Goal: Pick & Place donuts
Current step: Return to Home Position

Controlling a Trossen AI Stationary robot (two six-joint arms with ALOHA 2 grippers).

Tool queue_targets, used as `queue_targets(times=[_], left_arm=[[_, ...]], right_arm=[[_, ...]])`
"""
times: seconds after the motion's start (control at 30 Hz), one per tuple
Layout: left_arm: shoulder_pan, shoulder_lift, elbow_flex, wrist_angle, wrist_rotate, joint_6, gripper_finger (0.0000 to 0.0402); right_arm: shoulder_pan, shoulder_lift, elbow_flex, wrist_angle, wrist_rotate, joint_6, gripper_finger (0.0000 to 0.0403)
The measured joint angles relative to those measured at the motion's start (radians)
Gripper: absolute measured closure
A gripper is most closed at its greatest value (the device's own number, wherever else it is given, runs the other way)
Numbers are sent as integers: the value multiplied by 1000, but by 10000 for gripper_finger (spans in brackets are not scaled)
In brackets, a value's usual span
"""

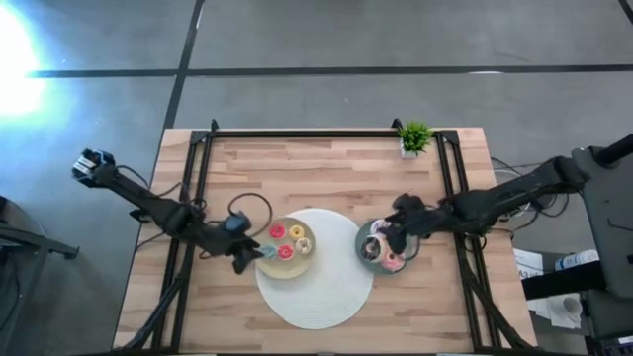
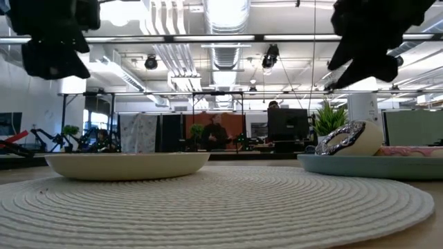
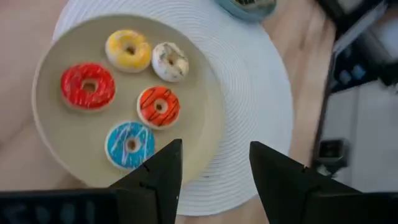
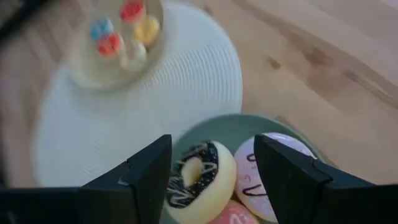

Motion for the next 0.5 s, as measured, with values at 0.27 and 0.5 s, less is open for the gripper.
queue_targets(times=[0.27, 0.5], left_arm=[[7, -129, -146, 501, -25, 204, 241], [189, -143, -371, 1099, 246, 484, 241]], right_arm=[[10, -261, -40, 83, 82, 54, 184], [-13, -318, -71, 322, 40, -279, 184]])
